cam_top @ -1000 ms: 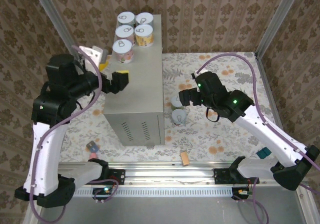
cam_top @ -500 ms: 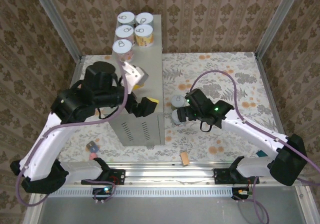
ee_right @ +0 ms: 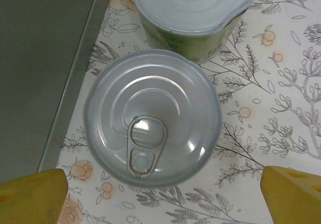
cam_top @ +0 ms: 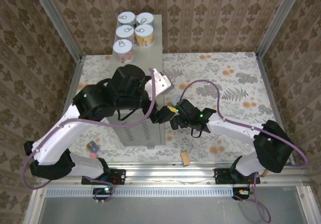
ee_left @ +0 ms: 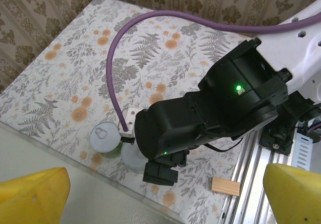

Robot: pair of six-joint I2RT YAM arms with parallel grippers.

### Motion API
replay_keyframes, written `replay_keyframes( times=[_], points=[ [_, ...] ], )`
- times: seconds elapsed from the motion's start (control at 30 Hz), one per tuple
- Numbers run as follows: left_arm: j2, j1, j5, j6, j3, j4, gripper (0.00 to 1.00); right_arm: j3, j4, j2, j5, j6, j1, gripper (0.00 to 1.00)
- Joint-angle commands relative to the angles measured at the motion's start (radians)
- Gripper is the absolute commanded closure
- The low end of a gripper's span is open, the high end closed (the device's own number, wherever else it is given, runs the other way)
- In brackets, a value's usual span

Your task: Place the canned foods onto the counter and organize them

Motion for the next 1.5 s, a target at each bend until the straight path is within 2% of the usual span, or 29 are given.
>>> replay_keyframes(
  times=[0.0, 0.23, 0.33, 0.77, 1.13, 1.47],
  points=[
    [0.0, -0.009, -0.032, 0.028, 0.016, 0.01, 0.0, 0.003, 0.073, 0.047, 0.002, 0.016, 0.004, 0.0],
    [0.0, -0.009, -0.041, 0.035, 0.008, 0.01, 0.0, 0.03, 0.143, 0.144, 0.003, 0.027, -0.001, 0.03],
    [0.001, -0.009, -0.046, 0.039, 0.009, 0.005, 0.0, 0.043, 0.153, 0.168, 0.013, 0.029, -0.001, 0.07],
    [-0.004, -0.009, -0.057, 0.053, -0.008, 0.013, 0.0, 0.054, 0.149, 0.139, 0.046, 0.005, -0.009, 0.19],
    [0.003, -0.009, -0.071, 0.066, 0.008, -0.003, 0.0, 0.066, 0.04, -0.031, 0.077, -0.034, -0.014, 0.25],
    [-0.018, -0.007, -0.1, 0.079, -0.01, -0.003, 0.0, 0.176, -0.135, -0.258, 0.041, -0.127, -0.049, 0.28]
  ],
)
